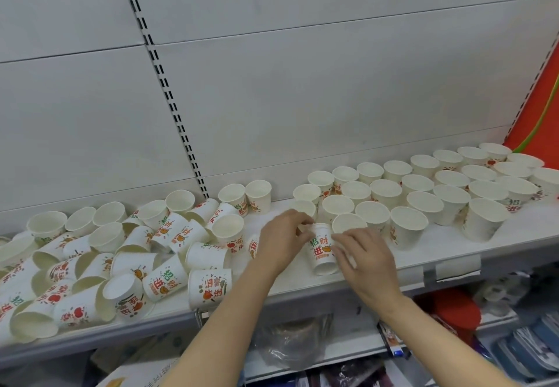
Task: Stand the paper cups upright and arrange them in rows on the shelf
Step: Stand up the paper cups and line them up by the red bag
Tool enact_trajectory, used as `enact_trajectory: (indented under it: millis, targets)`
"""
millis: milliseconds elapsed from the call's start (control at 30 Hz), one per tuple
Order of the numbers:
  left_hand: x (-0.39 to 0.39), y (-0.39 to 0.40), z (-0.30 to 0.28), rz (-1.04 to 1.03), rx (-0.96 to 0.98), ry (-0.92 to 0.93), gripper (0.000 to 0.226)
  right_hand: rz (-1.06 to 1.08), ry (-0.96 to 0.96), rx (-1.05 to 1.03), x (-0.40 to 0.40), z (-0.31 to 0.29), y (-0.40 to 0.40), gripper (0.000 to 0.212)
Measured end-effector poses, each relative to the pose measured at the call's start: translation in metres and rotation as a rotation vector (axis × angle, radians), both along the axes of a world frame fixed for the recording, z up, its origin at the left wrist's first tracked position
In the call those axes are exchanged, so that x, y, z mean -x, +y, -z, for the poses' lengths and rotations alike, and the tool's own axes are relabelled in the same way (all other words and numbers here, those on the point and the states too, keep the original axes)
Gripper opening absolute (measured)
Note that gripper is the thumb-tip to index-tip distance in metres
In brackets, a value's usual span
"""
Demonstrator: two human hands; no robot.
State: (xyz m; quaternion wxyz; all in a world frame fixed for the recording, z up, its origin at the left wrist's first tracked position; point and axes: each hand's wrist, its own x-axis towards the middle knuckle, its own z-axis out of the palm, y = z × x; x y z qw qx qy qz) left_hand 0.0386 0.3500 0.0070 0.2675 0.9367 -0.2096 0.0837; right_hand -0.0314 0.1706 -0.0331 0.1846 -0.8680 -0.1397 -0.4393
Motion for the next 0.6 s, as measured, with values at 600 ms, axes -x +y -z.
enact_trajectory:
  millis: [600]
  targets:
    - [0.034,0.007,-0.04,0.087,0.436,0.42,0.005,0.007,0.594,-0.36,0.016,-0.005,0.027,0.085]
